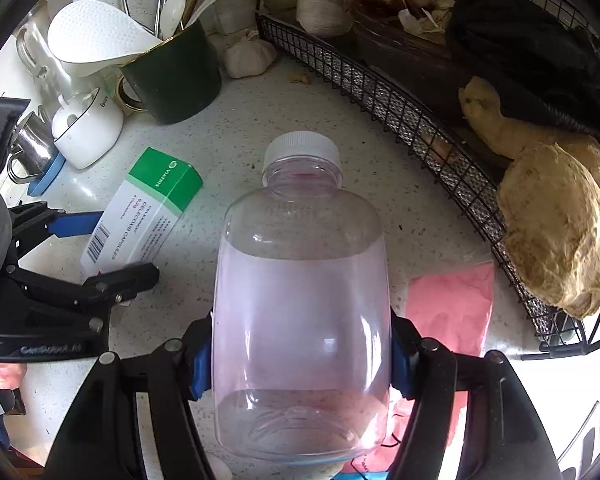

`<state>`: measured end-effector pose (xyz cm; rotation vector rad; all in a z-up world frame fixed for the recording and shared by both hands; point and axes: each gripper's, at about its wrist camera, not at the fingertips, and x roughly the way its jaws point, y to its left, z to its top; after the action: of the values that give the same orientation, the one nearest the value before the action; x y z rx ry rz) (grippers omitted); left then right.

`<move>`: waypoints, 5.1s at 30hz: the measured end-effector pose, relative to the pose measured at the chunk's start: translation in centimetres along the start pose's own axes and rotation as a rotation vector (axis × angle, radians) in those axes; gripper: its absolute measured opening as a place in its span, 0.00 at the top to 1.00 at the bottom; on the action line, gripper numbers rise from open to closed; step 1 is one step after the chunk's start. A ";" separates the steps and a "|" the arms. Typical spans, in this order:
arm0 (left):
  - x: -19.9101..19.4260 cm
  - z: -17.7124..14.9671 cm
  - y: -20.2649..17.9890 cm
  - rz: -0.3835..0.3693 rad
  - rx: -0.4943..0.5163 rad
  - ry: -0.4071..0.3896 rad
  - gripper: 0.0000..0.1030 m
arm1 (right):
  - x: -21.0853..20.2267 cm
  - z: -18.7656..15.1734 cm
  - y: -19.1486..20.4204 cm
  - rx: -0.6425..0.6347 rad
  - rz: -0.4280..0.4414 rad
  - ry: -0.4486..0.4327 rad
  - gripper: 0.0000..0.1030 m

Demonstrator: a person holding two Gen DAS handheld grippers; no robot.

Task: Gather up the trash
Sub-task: 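Grasp the white Celecoxib capsule box with the left tool, then carry the capsule box and bottle down over the red bin, then open the right tool to drop the bottle while the left drops the box, then raise both open tools back up to the counter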

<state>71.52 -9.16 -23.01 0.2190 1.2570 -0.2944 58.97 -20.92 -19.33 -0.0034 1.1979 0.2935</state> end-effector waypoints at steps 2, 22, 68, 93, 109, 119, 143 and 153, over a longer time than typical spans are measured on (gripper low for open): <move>-0.1 0.1 -0.1 0.002 0.002 0.000 0.45 | -0.2 -0.1 0.0 -0.008 -0.001 -0.002 0.37; -9.7 -11.8 -0.4 0.050 -0.105 -0.113 0.45 | -8.2 -6.2 5.1 -0.128 0.013 -0.060 0.37; -11.7 -61.4 -1.2 -0.012 -0.417 0.045 0.45 | -8.4 -42.9 25.1 -0.323 0.100 0.146 0.37; 15.6 -67.9 -1.5 0.003 -0.420 0.174 0.45 | 22.3 -49.3 23.1 -0.333 0.114 0.377 0.37; 17.4 -65.9 -3.4 -0.039 -0.307 0.193 0.45 | 21.5 -51.8 19.5 -0.233 0.074 0.363 0.01; 19.7 -64.4 -6.4 -0.076 -0.197 0.225 0.45 | 21.8 -53.0 16.1 -0.108 0.027 0.381 0.01; 19.9 -64.0 -7.3 -0.117 -0.181 0.275 0.25 | 20.7 -53.2 15.0 -0.071 0.015 0.377 0.01; 9.4 -63.7 -5.1 -0.090 -0.245 0.210 0.22 | 13.7 -50.2 18.8 -0.163 0.042 0.326 0.01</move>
<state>15.15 5.57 -50.83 -0.0176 1.5000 -0.1954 13.27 -7.71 -47.56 -0.1745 1.4955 0.4389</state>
